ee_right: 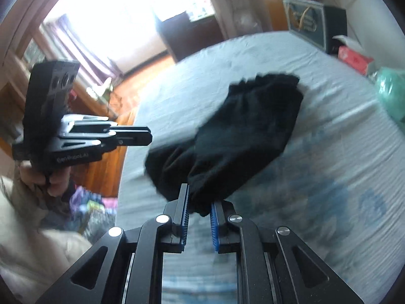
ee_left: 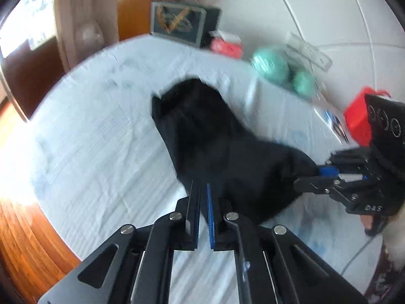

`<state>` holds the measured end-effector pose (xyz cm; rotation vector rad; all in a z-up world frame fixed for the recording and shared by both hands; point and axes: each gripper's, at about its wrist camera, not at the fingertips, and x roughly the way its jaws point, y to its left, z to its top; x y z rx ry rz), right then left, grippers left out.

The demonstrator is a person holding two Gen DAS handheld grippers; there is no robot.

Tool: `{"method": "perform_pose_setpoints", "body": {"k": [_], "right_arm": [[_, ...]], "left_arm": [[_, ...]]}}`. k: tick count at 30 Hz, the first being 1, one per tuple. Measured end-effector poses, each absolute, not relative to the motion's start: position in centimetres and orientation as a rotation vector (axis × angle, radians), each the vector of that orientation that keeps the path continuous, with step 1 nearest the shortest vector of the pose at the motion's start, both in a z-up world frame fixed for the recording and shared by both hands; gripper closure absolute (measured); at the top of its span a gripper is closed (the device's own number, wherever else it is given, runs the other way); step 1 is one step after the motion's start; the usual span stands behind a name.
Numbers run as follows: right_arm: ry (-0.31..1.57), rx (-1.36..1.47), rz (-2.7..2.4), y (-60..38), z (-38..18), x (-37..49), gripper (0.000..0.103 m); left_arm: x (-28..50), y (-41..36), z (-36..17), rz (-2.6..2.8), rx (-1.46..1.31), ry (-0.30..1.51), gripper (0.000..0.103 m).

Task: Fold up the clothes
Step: 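Grasp the rolled shirt end with the left tool while the right tool grasps, lift, then fold the shirt end over with the left tool while the right tool folds, release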

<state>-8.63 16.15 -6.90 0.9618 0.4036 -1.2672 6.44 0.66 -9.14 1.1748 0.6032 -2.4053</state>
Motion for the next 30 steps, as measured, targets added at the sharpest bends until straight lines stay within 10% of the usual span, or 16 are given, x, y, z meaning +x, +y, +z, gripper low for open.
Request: {"method": "perform_pose_setpoints", "body": {"k": [10,17,24,26,30], "right_arm": [[0.197,1.042,-1.438,7.3,-5.7,-16.4,0.09],[0.118,1.077,-1.522,2.6,-7.5,-19.6,0.09],[0.125,1.3,-1.512,-3.4,-14.7,-22.6,0.083],[0.053,1.314,-1.509,-2.3,-14.4,-23.4,0.079],[0.004,1.211,-1.619,2.6,-10.8,-24.7,0.073]], "left_arm": [[2.0,-6.1,-10.7,-2.382,1.221,0.701,0.096],[0.7,-6.6,-10.6,-2.377,1.176,0.671,0.036],[-4.8,-8.6,-12.2,-2.441,1.154,0.603,0.037],[-6.9,-10.2,-15.0,-2.343,1.223,0.576,0.06],[-8.5,-13.4,-21.0,-2.216,1.307,0.606,0.059]]}}
